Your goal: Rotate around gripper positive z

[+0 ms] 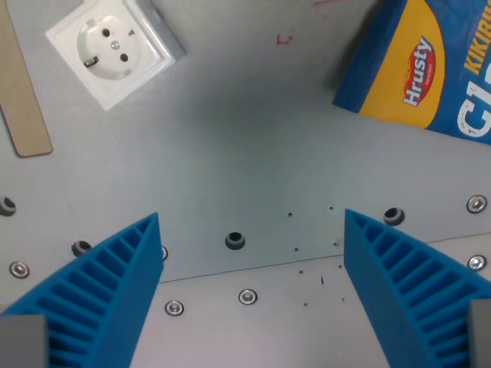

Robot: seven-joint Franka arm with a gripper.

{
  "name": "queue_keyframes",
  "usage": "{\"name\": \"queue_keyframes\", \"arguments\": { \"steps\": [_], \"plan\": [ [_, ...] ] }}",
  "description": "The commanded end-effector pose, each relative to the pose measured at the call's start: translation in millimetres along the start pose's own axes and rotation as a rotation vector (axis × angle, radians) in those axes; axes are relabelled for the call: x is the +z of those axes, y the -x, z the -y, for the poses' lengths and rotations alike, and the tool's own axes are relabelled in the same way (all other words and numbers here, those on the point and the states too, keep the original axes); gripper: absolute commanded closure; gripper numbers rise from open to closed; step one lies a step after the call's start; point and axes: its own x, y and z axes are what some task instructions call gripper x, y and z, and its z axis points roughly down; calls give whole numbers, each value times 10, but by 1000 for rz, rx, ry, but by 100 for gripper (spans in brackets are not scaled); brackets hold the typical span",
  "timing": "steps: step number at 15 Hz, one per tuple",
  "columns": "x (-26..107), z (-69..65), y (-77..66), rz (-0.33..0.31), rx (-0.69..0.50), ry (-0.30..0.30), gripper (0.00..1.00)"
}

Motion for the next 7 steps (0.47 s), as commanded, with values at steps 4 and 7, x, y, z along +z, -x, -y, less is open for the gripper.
{"name": "queue_keyframes", "arguments": {
  "steps": [4, 7],
  "plan": [
    [-30, 0, -1, -7, 207, -2, 0],
    [-30, 0, -1, -7, 247, -2, 0]
  ]
}}
